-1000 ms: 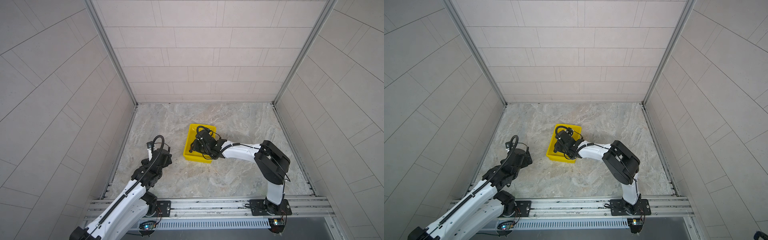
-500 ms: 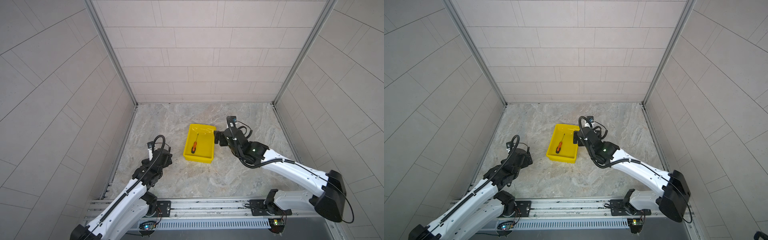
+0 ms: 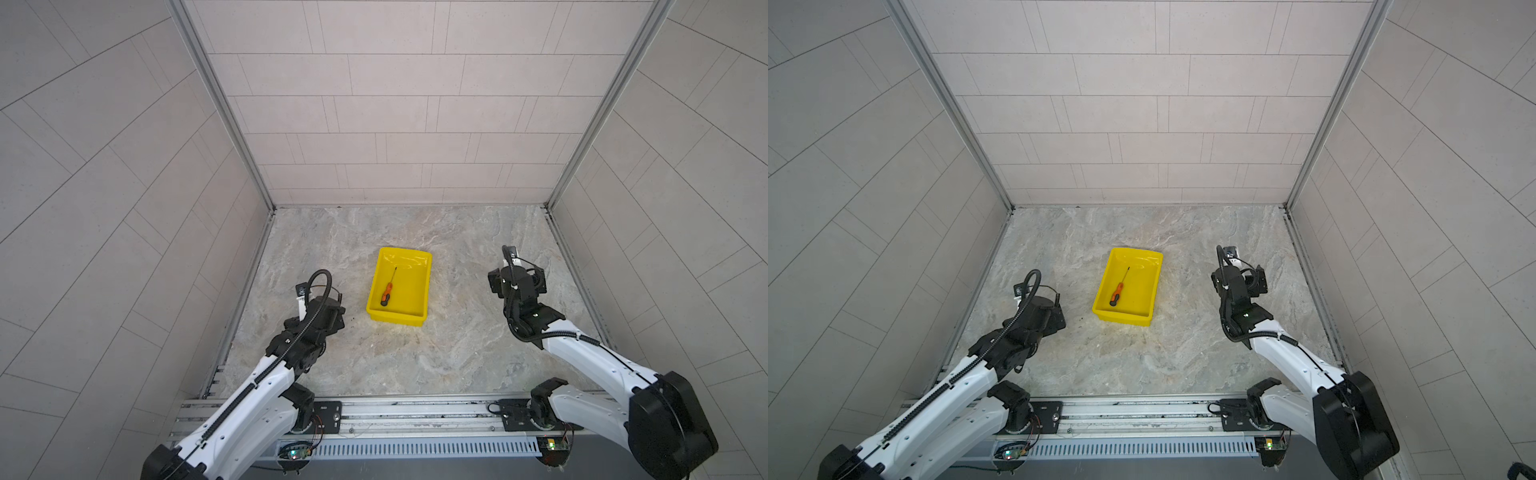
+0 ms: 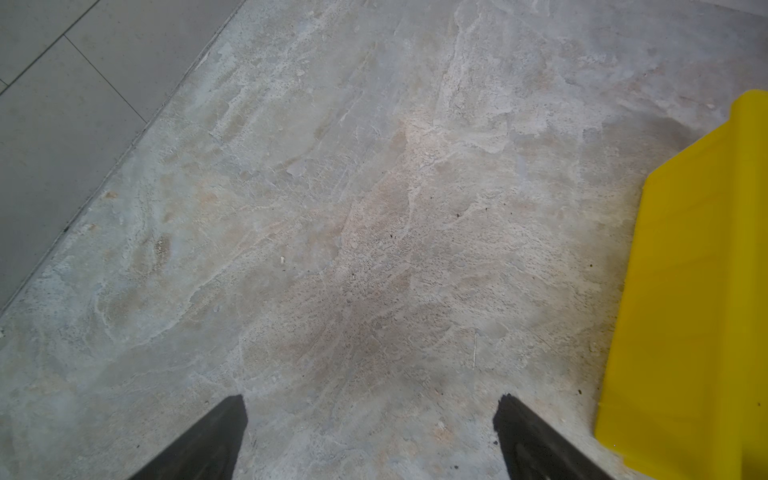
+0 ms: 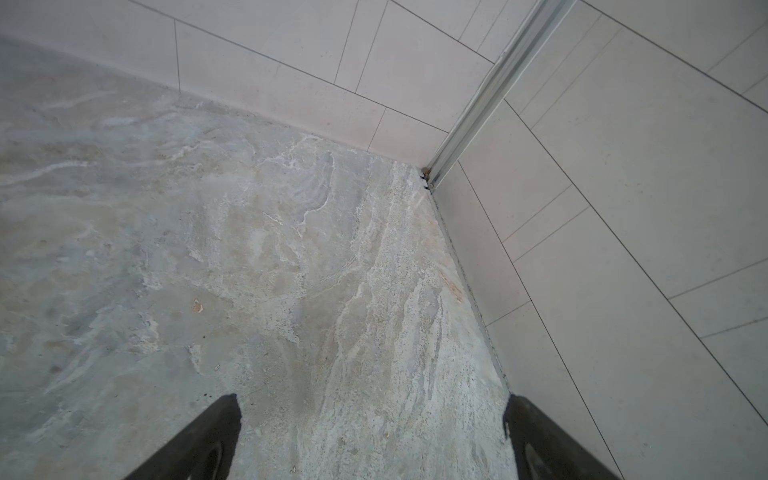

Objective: Put the screwdriver in the bin

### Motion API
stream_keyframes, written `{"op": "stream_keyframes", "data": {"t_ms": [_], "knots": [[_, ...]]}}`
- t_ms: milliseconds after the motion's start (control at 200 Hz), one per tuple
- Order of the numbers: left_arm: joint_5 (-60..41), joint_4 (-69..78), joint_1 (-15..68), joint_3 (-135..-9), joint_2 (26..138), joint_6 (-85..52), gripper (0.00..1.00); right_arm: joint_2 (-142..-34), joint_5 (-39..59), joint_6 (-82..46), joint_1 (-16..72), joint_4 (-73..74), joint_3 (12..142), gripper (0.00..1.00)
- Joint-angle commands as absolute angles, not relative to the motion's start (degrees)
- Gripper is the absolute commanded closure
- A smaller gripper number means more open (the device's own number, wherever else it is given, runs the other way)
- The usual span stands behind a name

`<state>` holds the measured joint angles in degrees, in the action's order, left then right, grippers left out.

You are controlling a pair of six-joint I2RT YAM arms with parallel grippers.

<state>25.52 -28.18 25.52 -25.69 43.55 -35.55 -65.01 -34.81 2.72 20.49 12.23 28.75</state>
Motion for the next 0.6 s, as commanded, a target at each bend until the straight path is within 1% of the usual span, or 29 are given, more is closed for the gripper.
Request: {"op": "stream_keyframes", "data": {"t_ms": [0,100,185,250,340,425,530,595], "knots": [[26.3,-29.0,25.2,-25.9,42.8,-35.7,0.0,-68.2,-34.0,7.4,20.3,24.4,27.6,0.0],[25.9,-28.9,25.2,-25.9,43.0,-35.6,0.0,-72.3,-33.7,7.6,20.3,27.9,27.6,0.0],[26.2,-29.0,25.3,-25.9,43.0,-35.7,0.0,-75.5,-33.4,11.0,20.2,32.0,26.9,0.0],[26.0,-28.6,25.2,-25.9,43.3,-35.6,0.0,-78.5,-33.7,13.8,20.0,38.1,25.5,0.0],[25.9,-28.8,25.2,-26.2,43.8,-35.5,0.0,-82.3,-35.6,13.7,19.9,46.8,23.8,0.0],[26.1,-28.6,25.3,-26.2,44.1,-35.6,0.0,-84.0,-35.1,13.6,19.7,46.9,23.8,0.0],[26.0,-28.6,25.2,-26.4,44.1,-35.5,0.0,-86.4,-35.1,11.2,19.7,50.8,23.1,0.0],[26.1,-28.6,25.2,-26.5,44.1,-35.5,0.0,-87.5,-34.5,12.0,19.6,52.1,23.0,0.0]]}}
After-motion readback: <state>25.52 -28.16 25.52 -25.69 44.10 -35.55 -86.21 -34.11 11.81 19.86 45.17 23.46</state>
